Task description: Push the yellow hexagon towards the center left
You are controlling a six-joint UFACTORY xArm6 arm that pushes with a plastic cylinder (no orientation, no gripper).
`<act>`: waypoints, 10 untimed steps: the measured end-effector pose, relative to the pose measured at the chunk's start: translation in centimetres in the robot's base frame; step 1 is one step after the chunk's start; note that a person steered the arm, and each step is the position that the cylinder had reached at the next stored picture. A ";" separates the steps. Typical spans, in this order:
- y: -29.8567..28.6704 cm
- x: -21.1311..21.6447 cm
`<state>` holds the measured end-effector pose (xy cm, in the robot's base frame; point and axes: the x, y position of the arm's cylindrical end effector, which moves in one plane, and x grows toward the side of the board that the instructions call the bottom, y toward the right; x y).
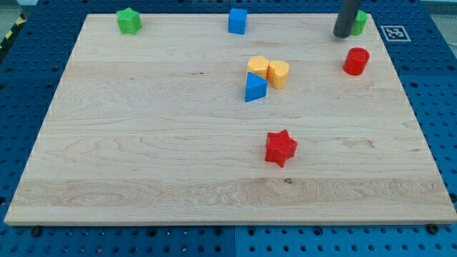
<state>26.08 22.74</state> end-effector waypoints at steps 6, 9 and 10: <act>-12.3 8.4; -22.9 10.3; -27.5 10.3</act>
<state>36.36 -4.72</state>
